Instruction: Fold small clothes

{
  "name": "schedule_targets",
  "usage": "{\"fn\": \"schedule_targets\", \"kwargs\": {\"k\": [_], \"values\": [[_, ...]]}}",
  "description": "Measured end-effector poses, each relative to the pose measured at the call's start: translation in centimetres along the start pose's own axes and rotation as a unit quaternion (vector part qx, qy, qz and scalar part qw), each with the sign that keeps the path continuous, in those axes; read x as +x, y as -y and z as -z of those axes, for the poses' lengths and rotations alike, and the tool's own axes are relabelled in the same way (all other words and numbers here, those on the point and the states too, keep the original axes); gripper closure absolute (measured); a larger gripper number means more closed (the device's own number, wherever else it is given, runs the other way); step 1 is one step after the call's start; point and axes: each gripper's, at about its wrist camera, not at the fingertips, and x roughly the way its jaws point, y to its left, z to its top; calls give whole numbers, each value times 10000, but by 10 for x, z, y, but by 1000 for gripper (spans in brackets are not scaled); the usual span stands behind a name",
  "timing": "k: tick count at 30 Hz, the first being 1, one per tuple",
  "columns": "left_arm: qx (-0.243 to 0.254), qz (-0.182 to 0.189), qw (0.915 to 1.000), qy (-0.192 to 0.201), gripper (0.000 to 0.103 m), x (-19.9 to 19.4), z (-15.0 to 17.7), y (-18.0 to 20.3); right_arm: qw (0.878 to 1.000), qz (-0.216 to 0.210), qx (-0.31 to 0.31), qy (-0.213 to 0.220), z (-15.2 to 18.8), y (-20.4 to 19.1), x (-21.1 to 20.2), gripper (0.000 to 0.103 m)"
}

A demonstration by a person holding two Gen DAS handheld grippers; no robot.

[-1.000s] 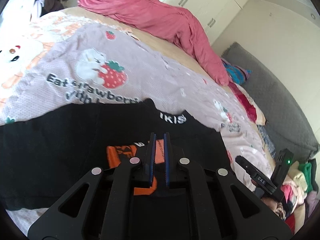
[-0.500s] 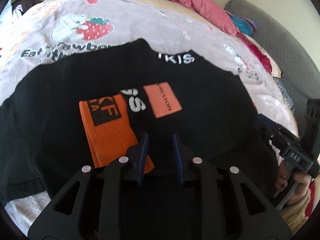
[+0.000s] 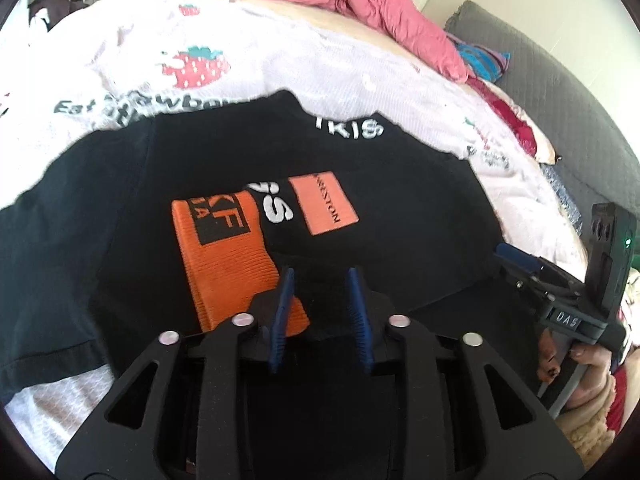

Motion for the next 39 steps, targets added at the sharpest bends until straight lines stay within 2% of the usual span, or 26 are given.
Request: {"fn": "schedule_targets", "kwargs": {"k": [5,8,11,15,18,24,28,30,39], "values": [[-21,-221,9993,293,58,-21,2,-2,9996,-134,-163,193,-1,-12,-9,10],[-113,-345,9985,413,54,-31,4,-9,9994,-83,-195,286,-3,-17,-12,6],[-210,-474,9973,513,36,-39,6,-16,9991,-86,-150,378,-4,-17,-14,5],[-374,-579,9953,684,21,-51,11,-26,9987,-43,-90,502,-5,-17,-17,5],[-462,-702,9932,805,17,-60,15,-33,9978,72,-116,649,-6,-20,-20,5],[-572,-896,9897,964,16,-75,24,-45,9959,154,-217,869,-5,-28,-27,4],[-691,-964,9874,1045,16,-85,30,-55,9952,136,-279,932,-6,-35,-30,4],[-771,-980,9862,1087,9,-90,33,-60,9949,117,-303,957,-7,-39,-32,4],[-1008,-1097,9805,1284,9,-112,41,-83,9944,-49,-497,927,-5,-66,-32,4]]}}
